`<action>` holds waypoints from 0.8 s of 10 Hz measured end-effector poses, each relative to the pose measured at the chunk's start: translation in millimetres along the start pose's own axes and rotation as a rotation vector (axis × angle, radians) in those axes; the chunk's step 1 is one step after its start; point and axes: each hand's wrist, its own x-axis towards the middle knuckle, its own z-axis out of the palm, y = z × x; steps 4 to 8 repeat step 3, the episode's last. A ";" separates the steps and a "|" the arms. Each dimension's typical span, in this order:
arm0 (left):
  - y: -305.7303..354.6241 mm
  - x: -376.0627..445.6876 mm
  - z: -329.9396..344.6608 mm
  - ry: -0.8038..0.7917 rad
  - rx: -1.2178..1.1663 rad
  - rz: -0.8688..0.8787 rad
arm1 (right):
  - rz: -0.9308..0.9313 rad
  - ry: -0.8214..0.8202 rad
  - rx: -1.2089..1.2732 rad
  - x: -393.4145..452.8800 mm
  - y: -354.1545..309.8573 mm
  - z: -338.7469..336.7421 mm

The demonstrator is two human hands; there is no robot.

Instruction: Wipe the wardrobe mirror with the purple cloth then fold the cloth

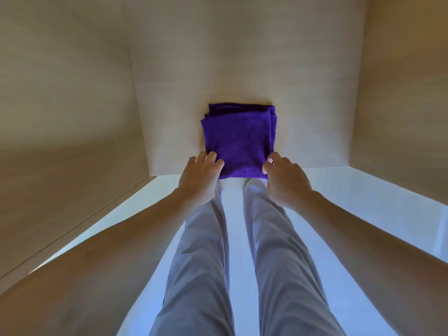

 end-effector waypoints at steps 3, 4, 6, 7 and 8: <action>-23.7 -17.0 -111.1 -0.385 -0.341 -0.108 | 0.134 -0.197 0.173 -25.2 -14.1 -104.7; -23.7 -17.0 -111.1 -0.385 -0.341 -0.108 | 0.134 -0.197 0.173 -25.2 -14.1 -104.7; -23.7 -17.0 -111.1 -0.385 -0.341 -0.108 | 0.134 -0.197 0.173 -25.2 -14.1 -104.7; -23.7 -17.0 -111.1 -0.385 -0.341 -0.108 | 0.134 -0.197 0.173 -25.2 -14.1 -104.7; -23.7 -17.0 -111.1 -0.385 -0.341 -0.108 | 0.134 -0.197 0.173 -25.2 -14.1 -104.7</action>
